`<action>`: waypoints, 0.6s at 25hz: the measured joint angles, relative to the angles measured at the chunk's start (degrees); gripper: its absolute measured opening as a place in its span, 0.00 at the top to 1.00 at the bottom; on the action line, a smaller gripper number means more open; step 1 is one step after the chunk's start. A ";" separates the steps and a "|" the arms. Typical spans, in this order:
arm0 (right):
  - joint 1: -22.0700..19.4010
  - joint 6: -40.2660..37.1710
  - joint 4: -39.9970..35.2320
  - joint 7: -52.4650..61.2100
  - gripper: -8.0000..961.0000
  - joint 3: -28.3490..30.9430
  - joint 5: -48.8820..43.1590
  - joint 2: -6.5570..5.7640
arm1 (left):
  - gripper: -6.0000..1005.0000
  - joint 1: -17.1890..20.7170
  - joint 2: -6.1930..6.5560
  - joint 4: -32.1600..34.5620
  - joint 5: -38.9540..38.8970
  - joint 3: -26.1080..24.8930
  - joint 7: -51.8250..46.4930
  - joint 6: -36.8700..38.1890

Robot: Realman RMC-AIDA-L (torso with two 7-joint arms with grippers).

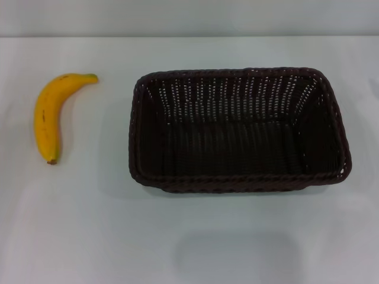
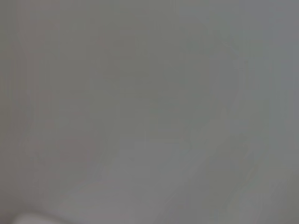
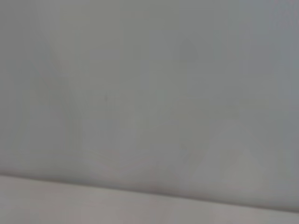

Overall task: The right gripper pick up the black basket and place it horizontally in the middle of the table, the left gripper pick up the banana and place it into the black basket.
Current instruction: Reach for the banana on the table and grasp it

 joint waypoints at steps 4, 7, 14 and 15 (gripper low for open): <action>-1.07 -2.52 13.21 -23.50 0.67 4.83 16.20 0.05 | 0.12 -3.68 2.52 5.20 13.52 0.00 -14.86 -2.16; -1.42 -2.78 22.49 -41.41 0.67 7.82 26.96 0.08 | 0.12 -9.37 6.53 7.43 28.11 0.11 -27.91 -7.65; -1.29 1.07 40.36 -74.23 0.67 10.02 46.27 0.24 | 0.12 -20.85 11.90 7.19 50.51 3.50 -41.18 -16.54; -1.06 2.15 42.50 -77.97 0.67 9.97 48.25 0.28 | 0.12 -22.08 12.41 6.83 51.94 3.67 -41.83 -17.91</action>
